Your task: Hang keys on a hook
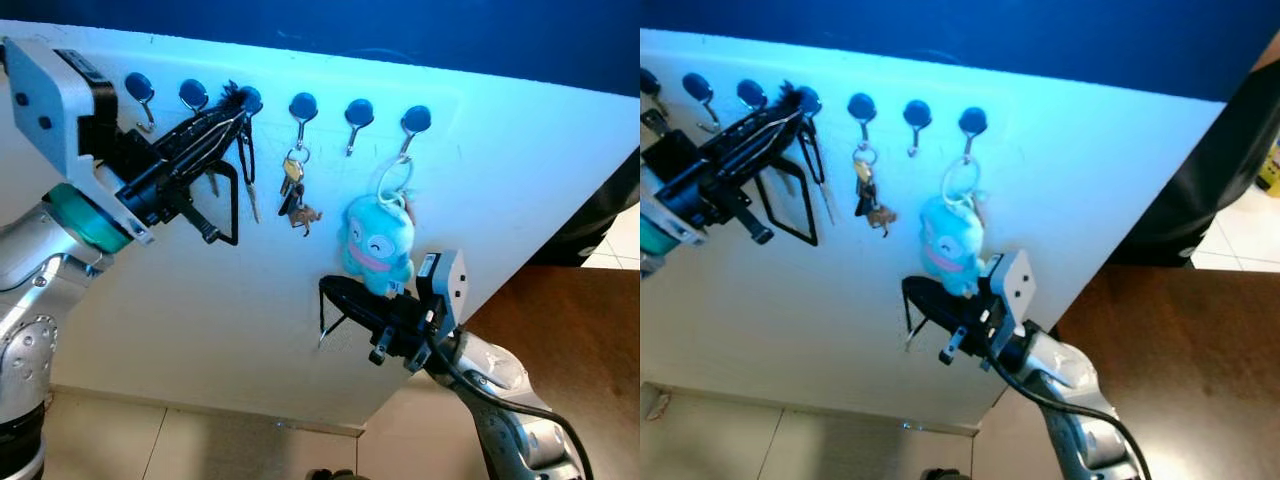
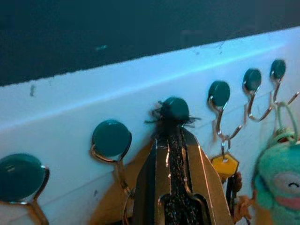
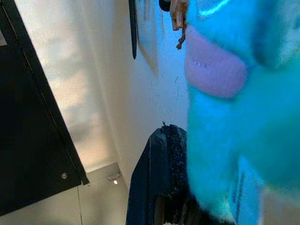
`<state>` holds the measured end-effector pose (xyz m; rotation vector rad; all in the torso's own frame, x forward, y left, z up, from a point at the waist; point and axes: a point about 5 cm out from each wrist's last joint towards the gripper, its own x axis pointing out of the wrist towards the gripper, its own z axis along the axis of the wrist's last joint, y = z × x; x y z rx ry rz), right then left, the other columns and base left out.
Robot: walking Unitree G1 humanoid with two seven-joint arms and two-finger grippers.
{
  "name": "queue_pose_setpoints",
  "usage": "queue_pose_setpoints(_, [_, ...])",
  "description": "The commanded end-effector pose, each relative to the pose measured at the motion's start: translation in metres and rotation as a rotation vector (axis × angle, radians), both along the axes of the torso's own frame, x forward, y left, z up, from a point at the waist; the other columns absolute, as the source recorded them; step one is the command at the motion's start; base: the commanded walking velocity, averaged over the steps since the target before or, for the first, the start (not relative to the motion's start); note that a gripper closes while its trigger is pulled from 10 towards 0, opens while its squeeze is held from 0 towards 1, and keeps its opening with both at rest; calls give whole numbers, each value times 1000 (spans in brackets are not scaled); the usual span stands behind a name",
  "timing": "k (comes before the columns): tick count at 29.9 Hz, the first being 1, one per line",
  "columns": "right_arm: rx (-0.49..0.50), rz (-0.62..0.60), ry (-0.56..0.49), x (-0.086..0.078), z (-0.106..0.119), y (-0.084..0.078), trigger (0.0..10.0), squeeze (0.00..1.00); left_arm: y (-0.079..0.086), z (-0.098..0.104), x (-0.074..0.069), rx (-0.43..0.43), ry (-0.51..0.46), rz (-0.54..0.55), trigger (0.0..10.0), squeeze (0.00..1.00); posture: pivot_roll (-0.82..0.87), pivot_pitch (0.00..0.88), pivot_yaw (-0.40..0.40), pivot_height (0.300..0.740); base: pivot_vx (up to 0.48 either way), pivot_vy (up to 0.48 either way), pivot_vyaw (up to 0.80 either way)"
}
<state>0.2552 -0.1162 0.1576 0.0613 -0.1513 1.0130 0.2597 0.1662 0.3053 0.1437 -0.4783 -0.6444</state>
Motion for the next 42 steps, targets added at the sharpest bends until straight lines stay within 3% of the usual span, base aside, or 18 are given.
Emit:
queue_pose_setpoints(1, [-8, -7, 7, -1, -1, -2, 10000, 0, -2, -10, 5, 38, 37, 21, 10000, 0, 38, 0, 42, 740, 0, 0, 0])
queue_pose_setpoints(2, [-8, -8, 7, -1, -1, -2, 10000, 0, -2, -11, 5, 43, 41, 21, 10000, 0, 38, 0, 42, 740, 0, 0, 0])
queue_pose_setpoints(3, [-6, -8, 7, -1, -1, -2, 10000, 0, -3, -11, 4, 41, 44, 9, 10000, 118, 37, 0, 43, 740, 0, 0, 0])
queue_pose_setpoints(4, [-6, -8, 7, -1, -1, -2, 10000, 0, -3, -11, 4, 41, 44, 9, 10000, 118, 37, 0, 43, 740, 0, 0, 0])
queue_pose_setpoints(5, [-5, -8, 7, -1, -1, -1, 10000, 0, -4, -11, 3, 38, 45, 0, 10000, 318, 37, 0, 43, 740, 0, 0, 0])
queue_pose_setpoints(6, [-4, -7, 7, -2, -1, -1, 10000, 0, -4, -11, 2, 28, 50, -19, 10000, 1000, 40, 0, 42, 740, 0, 0, 0])
queue_pose_setpoints(10, [-6, -7, 8, -2, -1, -1, 10000, 0, -4, -10, 0, 23, 49, -34, 10000, 1000, 40, 0, 42, 740, 0, 0, 0])
queue_pose_setpoints(11, [-6, -10, 7, -2, -1, -2, 10000, 0, 0, -1, -8, -48, 14, -59, 10000, 0, 42, 0, 43, 740, 0, 0, 0])
queue_pose_setpoints(16, [-6, -10, 6, -2, 0, -2, 10000, 0, 5, 2, -14, -68, 3, -67, 10000, 0, 42, 0, 43, 740, 0, 0, 0])
queue_pose_setpoints(19, [-9, 0, 1, -3, 3, -4, 10000, 0, 13, 2, -33, -59, 27, -120, 10000, 0, 65, 10, 36, 740, 0, 0, 0])
queue_pose_setpoints(26, [-33, 14, -11, -3, 6, -8, 10000, 0, 7, -13, -53, 16, 113, -221, 10000, 0, 73, 20, 29, 740, 0, 0, 0])
queue_pose_setpoints(28, [-41, 52, -38, -4, 13, -6, 10000, 0, -1, -34, -52, 120, 179, -229, 10000, 0, 71, 21, 29, 740, 0, 0, 0])
queue_pose_setpoints(30, [-44, 76, -51, -6, 17, -4, 10000, 0, -4, -43, -49, 161, 209, -219, 10000, 0, 65, 19, 29, 740, 0, 0, 0])
queue_pose_setpoints(33, [-78, 154, -103, -7, 31, -2, 10000, 0, -11, -60, -35, 259, 231, -173, 10000, 0, 56, 13, 30, 740, 0, 0, 0])
queue_pose_setpoints(42, [-81, 241, -193, -2, 55, 8, 10000, 0, -18, -69, -29, 312, 241, -155, 10000, 0, 50, 7, 27, 740, 0, 0, 0])
